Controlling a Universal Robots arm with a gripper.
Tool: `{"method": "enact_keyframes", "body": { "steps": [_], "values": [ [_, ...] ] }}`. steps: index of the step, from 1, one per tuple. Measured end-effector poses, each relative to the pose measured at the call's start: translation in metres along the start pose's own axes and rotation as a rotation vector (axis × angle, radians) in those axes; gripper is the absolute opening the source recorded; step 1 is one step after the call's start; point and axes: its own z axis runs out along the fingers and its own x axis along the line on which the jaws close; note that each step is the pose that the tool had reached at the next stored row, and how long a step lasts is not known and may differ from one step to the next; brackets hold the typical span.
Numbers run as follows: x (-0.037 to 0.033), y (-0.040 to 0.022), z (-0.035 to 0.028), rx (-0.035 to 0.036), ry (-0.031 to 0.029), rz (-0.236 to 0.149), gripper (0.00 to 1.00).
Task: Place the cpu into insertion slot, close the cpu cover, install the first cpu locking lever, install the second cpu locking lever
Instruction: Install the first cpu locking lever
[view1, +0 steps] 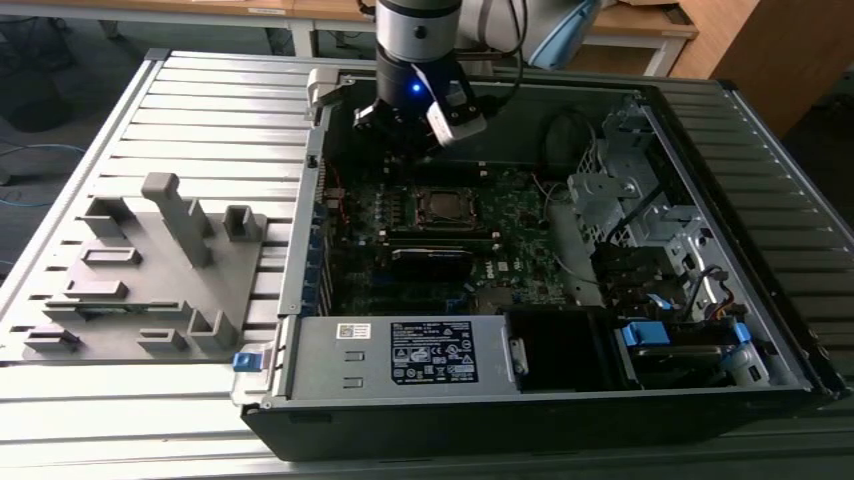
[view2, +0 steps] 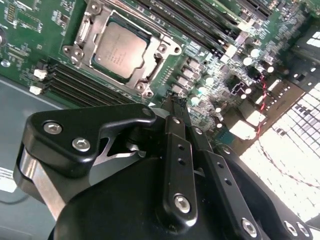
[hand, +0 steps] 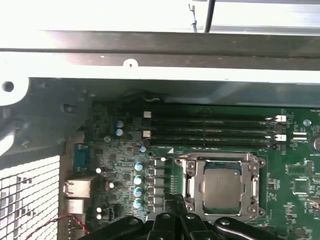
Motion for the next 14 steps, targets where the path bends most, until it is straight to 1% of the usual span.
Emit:
{"method": "enact_keyframes", "body": {
  "steps": [4, 5, 6, 8, 9, 13, 14],
  "values": [
    [0.0038, 0.0000, 0.0000, 0.0000, 0.0001, 0.000, 0.10],
    [0.0049, 0.0000, 0.0000, -0.0027, 0.0000, 0.000, 0.10],
    [0.0058, 0.0000, 0.0000, -0.0098, -0.0002, 0.000, 0.10],
    [0.0075, -0.0001, 0.0000, -0.0309, -0.0004, 0.000, 0.10],
    [0.0084, -0.0001, 0.0000, -0.0437, -0.0007, 0.000, 0.10],
    [0.0109, -0.0009, 0.0000, -0.0892, -0.0012, 0.000, 0.10],
    [0.0115, -0.0012, 0.0000, -0.1019, -0.0012, 0.000, 0.10]
  ]
}}
